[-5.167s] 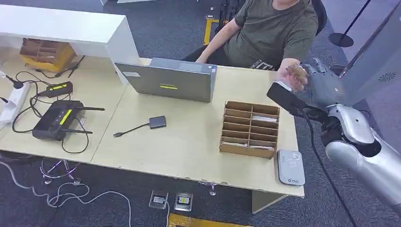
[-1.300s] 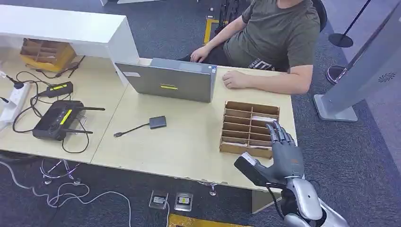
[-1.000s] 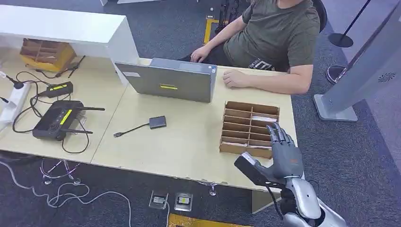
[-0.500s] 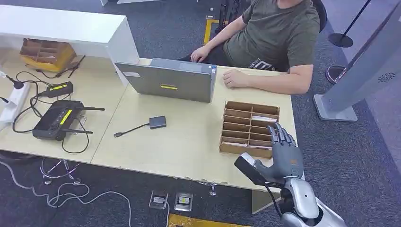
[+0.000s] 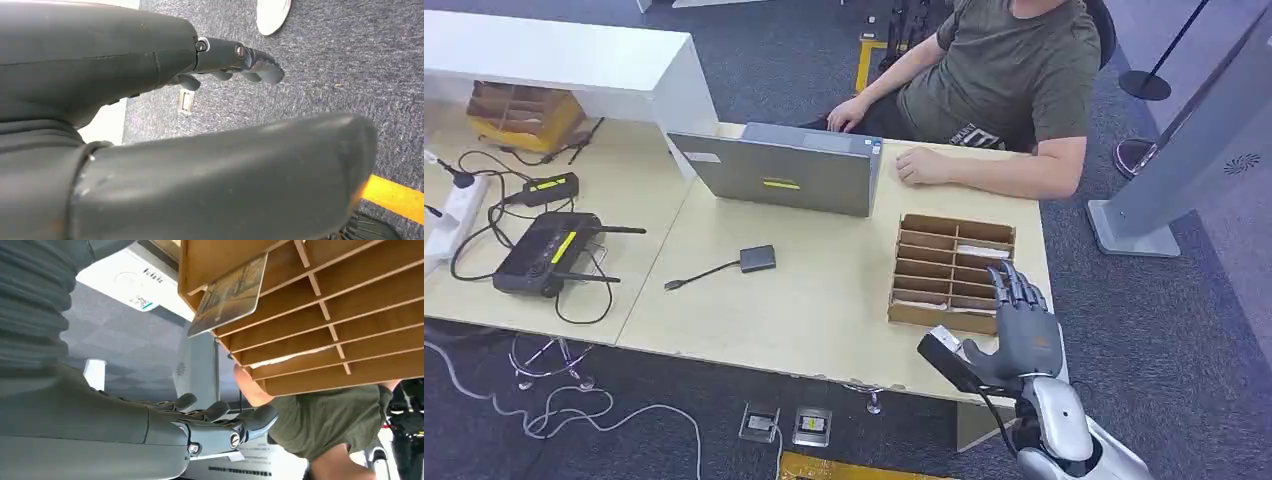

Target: Pass the card to the sensor for recognition and then transmit it.

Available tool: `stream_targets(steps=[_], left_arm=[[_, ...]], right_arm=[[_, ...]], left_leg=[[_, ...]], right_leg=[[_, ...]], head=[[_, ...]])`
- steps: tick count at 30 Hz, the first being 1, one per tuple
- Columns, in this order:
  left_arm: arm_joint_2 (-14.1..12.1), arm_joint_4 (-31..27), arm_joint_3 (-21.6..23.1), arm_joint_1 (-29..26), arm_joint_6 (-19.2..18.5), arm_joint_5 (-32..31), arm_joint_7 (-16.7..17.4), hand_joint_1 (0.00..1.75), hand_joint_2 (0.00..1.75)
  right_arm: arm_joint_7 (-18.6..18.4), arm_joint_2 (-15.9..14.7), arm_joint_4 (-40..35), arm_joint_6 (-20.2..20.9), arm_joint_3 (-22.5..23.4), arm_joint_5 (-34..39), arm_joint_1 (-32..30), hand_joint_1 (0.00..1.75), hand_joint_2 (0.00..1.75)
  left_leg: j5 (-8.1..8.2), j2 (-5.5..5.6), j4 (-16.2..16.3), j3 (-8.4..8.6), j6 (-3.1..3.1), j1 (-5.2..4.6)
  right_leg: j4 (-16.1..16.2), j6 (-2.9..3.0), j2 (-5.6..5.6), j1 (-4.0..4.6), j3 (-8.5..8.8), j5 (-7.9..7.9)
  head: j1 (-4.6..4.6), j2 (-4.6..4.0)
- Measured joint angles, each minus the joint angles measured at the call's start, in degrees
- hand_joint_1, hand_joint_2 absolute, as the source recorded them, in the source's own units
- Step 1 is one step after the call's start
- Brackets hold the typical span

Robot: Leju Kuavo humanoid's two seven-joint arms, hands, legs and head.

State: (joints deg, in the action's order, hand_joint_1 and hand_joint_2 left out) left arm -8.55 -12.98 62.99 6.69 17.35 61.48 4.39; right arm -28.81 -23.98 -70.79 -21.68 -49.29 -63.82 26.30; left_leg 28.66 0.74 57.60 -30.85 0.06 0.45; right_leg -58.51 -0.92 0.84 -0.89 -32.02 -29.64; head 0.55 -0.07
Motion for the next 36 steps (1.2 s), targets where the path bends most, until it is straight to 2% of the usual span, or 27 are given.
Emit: stream_targets(steps=[13,19,36], left_arm=[[0.02,0.0,-0.02,0.0,0.0,-0.04,0.0,0.0,0.0],[0.04,0.0,-0.02,0.0,0.04,-0.2,0.0,0.0,0.0],[0.07,0.0,0.0,0.0,0.13,-0.22,0.02,0.0,0.0]], right_arm=[[0.37,2.19,2.62,-0.11,0.0,-0.13,0.19,0.0,1.75],[-0.42,2.64,5.29,-1.51,0.0,-3.39,1.14,0.0,1.75],[-0.39,3.26,11.19,-2.45,0.87,-0.9,2.02,0.0,1.75]], left_leg=[[0.0,0.0,0.0,0.0,0.0,0.0],[0.0,0.0,0.0,0.0,0.0,0.0],[0.0,0.0,0.0,0.0,0.0,0.0]], right_leg=[[0.0,0.0,0.0,0.0,0.0,0.0],[0.0,0.0,-0.01,0.0,0.0,0.0],[0.0,0.0,-0.01,0.0,0.0,0.0]], head=[[-0.02,0.0],[-0.02,0.0],[0.0,0.0]])
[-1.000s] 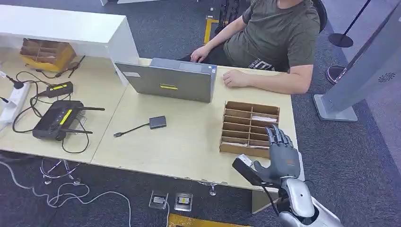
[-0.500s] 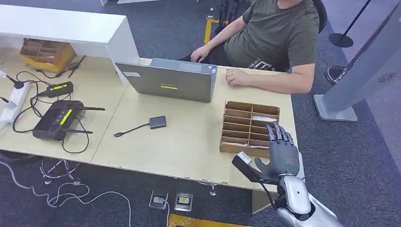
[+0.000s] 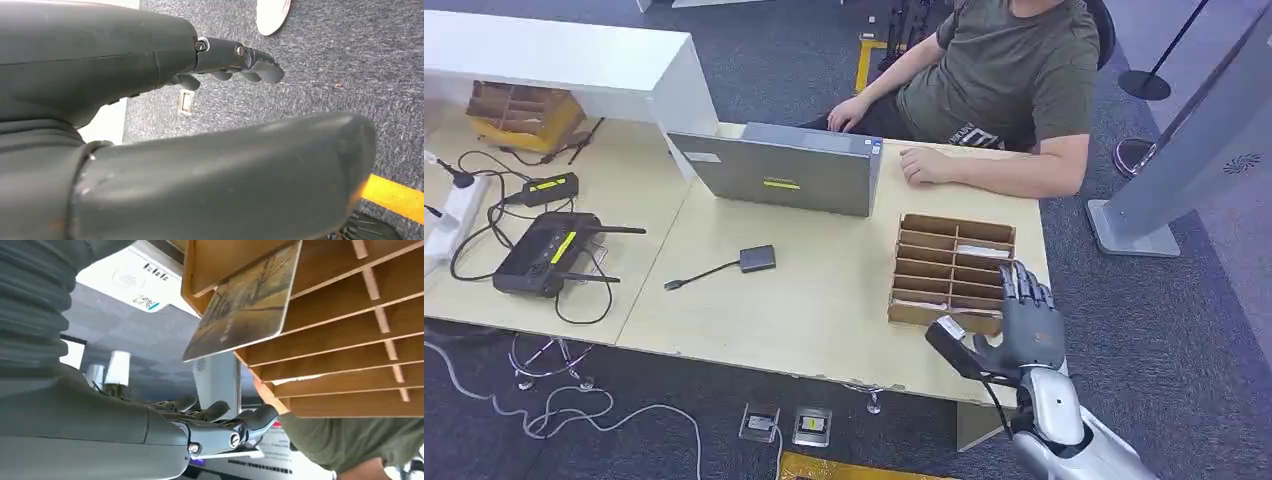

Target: Pass the card to the sensor for recognition and then transmit it.

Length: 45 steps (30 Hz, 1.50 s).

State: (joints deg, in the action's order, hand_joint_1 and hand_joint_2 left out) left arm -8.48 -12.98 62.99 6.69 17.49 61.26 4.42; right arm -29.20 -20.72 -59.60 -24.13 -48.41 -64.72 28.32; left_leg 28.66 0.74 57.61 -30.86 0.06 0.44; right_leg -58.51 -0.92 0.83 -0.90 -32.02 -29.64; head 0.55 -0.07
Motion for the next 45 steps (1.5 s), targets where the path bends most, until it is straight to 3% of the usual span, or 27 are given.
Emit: stream_targets(steps=[9,22,45], left_arm=[[0.0,0.0,0.0,0.0,-0.07,-0.22,0.0,0.0,0.0],[0.0,0.0,0.0,0.01,-0.11,-0.17,0.0,0.0,0.0],[0.0,0.0,0.0,-0.01,-0.09,0.42,-0.02,0.0,0.0]], right_arm=[[1.31,0.15,1.05,-0.68,0.83,2.82,0.1,0.0,1.75],[1.84,0.42,0.02,-0.85,0.83,1.33,0.12,0.0,1.75],[2.4,0.28,-6.53,3.21,1.73,-0.16,-0.72,0.0,1.75]], left_leg=[[0.0,0.0,0.0,0.0,0.0,0.0],[0.0,0.0,0.0,0.01,0.0,0.0],[0.0,-0.04,0.0,0.04,0.0,0.0]], right_leg=[[0.0,0.0,0.0,0.0,0.0,0.0],[0.0,0.0,-0.01,0.0,0.0,0.0],[0.0,0.0,-0.11,0.0,0.0,0.0]], head=[[0.0,0.0],[-0.02,0.0],[0.0,0.0]])
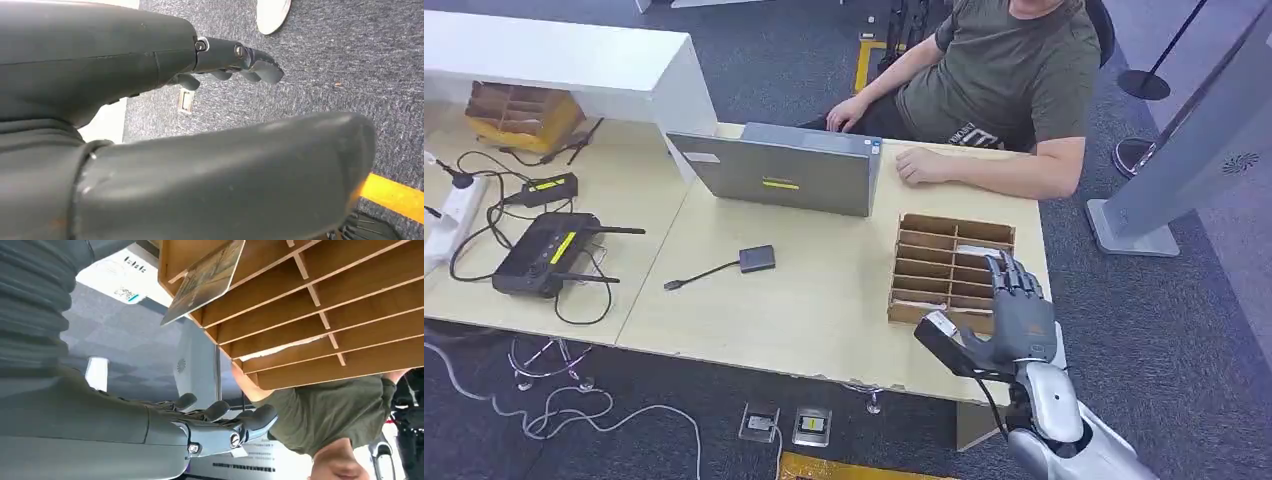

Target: Pass the card to the sensor for recognition and then transmit it.

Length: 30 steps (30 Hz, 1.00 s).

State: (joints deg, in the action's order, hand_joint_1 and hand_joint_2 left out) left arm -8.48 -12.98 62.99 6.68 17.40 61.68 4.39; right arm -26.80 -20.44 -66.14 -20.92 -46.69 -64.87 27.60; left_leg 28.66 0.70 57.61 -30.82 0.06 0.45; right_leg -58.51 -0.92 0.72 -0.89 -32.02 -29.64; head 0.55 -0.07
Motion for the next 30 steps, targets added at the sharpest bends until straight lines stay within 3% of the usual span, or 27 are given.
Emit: stream_targets(steps=[30], left_arm=[[0.0,0.0,0.0,0.01,0.07,0.15,0.0,0.0,0.0]], right_arm=[[1.35,0.0,2.97,-1.29,0.02,2.73,-0.62,0.0,1.75]], left_leg=[[0.0,-0.02,0.0,0.0,0.0,0.0]], right_leg=[[0.0,0.0,-0.02,0.0,0.0,0.0]], head=[[-0.02,0.0]])
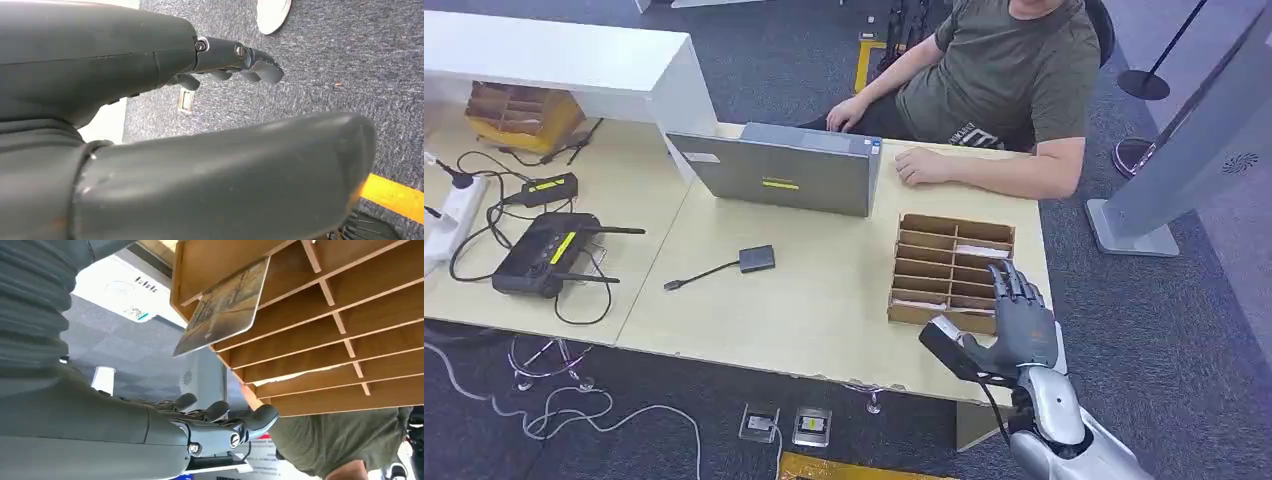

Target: Pass the card to the sensor for recognition and then transmit it.

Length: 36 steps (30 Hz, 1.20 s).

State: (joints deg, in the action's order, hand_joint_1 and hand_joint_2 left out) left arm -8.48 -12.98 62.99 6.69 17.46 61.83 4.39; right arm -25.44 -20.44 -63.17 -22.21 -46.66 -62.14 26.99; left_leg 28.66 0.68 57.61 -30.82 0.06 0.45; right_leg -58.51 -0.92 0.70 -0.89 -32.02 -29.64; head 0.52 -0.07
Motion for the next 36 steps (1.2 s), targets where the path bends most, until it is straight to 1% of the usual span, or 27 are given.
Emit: stream_targets(steps=[7,8,9,36], left_arm=[[0.0,0.0,0.0,0.0,0.0,0.02,0.02,0.0,0.0],[0.0,0.0,0.0,0.0,0.02,0.02,0.0,0.0,0.0],[0.0,0.0,0.0,0.0,0.02,0.04,0.0,0.0,0.0],[0.0,0.0,0.0,0.0,0.0,0.15,0.02,0.0,0.0]], right_arm=[[-0.11,0.02,0.87,-0.02,-0.02,-0.28,0.0,0.0,1.75],[-0.11,0.04,0.98,-0.02,-0.02,-0.28,0.0,0.3,1.75],[-0.09,0.07,1.11,-0.02,-0.02,-0.28,0.0,1.75,1.75],[1.81,0.15,1.53,-0.44,-0.04,0.94,-0.53,1.75,1.75]], left_leg=[[0.0,0.0,0.0,0.0,0.0,0.0],[0.0,0.0,0.0,0.0,0.0,0.0],[0.0,0.0,0.0,0.0,0.0,0.0],[0.0,0.0,0.0,0.0,0.0,0.0]], right_leg=[[0.0,0.0,0.0,0.0,0.0,0.0],[0.0,0.0,0.0,0.0,0.0,0.0],[0.0,0.0,0.0,0.0,0.0,0.0],[0.0,0.0,0.0,0.0,0.0,0.0]], head=[[0.0,0.0],[0.0,0.0],[0.0,0.0],[0.0,0.0]])
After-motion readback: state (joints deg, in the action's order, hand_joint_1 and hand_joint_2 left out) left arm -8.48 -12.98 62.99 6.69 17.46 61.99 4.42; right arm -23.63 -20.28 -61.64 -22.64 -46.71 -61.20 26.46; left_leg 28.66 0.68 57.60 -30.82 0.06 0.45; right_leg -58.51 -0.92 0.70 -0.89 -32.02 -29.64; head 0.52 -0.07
